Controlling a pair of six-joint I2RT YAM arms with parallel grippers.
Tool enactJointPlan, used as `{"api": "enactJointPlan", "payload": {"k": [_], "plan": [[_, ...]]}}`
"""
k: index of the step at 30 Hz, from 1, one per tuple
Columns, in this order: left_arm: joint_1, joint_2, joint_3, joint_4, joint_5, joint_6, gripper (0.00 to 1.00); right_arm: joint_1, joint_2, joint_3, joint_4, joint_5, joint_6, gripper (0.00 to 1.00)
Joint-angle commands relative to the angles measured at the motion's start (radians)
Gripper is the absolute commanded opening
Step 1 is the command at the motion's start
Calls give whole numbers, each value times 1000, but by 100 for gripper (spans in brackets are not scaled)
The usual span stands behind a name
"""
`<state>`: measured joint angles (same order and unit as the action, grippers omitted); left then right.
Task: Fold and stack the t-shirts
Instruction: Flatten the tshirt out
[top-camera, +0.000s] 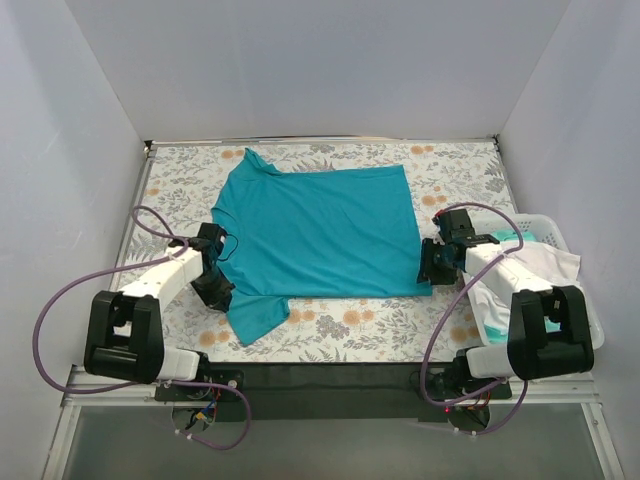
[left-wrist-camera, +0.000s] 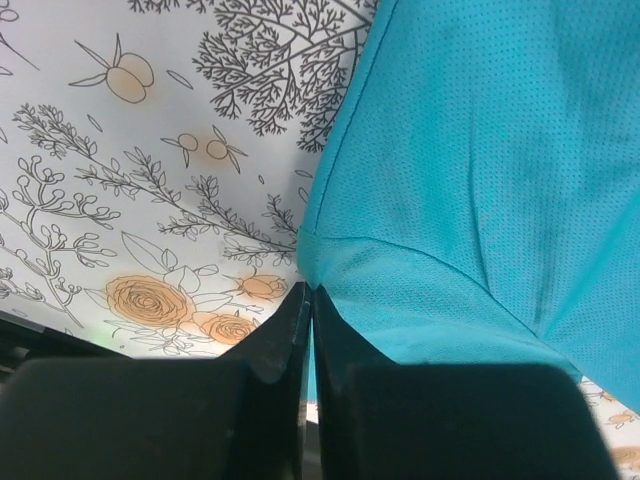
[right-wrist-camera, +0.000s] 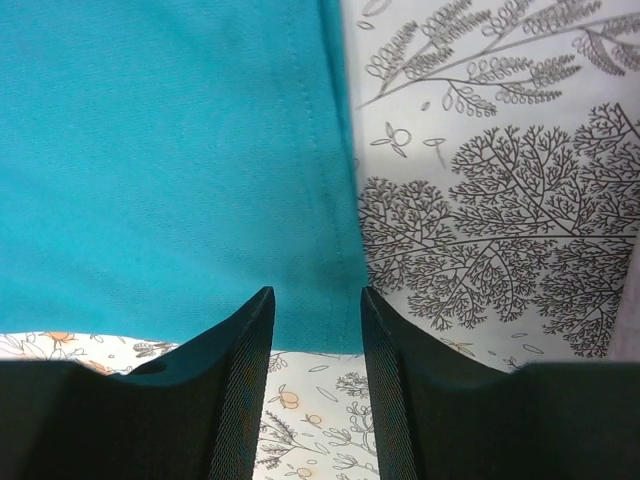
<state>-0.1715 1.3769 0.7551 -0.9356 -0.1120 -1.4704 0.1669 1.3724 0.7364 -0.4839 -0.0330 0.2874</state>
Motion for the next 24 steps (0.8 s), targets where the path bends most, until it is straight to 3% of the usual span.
{"api": "enactJointPlan", "payload": {"k": [1,2,5,8,14,24], "plan": [[4,-48,9,-28,27,-18,11,48,-68,40,5,27,-30,41],[4,-67,16,-28,41,-21,24,58,-88,44,5,28,-33,41],[4,-110,46,-35,46,-28,42,82,-116,55,-8,15,-48,42],[4,-128,81,-35,34,-25,50,115,-127,61,-19,-18,-59,41],[4,-66,139,99,17,25,48,180,-24,144,28,-42,-70,41],[18,146,148,248,-21,48,30,177,168,201,113,-22,-51,40]]}}
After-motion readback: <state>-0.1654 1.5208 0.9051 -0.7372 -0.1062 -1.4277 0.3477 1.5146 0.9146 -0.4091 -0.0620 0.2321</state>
